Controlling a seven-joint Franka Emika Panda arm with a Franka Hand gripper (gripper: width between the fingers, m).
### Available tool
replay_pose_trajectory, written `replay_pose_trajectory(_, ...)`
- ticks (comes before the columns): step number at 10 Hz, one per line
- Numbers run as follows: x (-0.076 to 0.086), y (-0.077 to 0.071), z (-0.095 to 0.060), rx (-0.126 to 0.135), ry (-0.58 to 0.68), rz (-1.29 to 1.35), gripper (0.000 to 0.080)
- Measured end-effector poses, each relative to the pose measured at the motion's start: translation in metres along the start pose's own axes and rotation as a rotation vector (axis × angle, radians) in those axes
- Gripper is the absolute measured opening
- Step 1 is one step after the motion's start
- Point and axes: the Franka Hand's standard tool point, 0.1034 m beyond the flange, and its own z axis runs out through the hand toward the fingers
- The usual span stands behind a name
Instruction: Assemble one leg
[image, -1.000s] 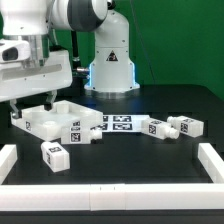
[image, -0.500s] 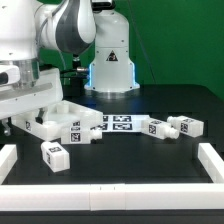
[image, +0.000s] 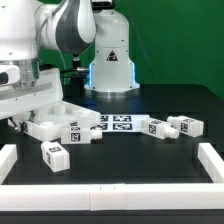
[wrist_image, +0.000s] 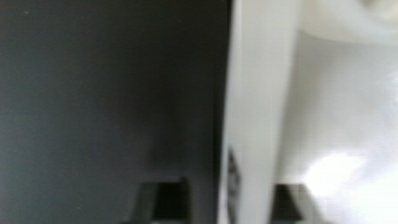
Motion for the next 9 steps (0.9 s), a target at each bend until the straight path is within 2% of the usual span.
replay_pose_trajectory(2,0.0,0.0,0.0,0.0,0.0,0.0,0.0052)
replay_pose_trajectory(3,-0.001,-0.003,-0.002,0.02,-0.004,0.016,0.0052)
replay_pose_trajectory(5,0.004,-0.007,-0.023,0.063,-0.004,0.058,0.0052)
replay_pose_trajectory(6,0.015,-0.012,-0.043,0.08,-0.007,0.144,0.0052)
replay_pose_trajectory(7,0.036,-0.015,-0.07,0.056,0.003,0.223,0.0052)
replay_pose_trajectory(8,0.062,-0.02,-0.089,0.018,0.014,0.297,0.0052)
replay_pose_trajectory(9,0.087,-0.024,-0.094,0.004,0.009,0.39,0.0052)
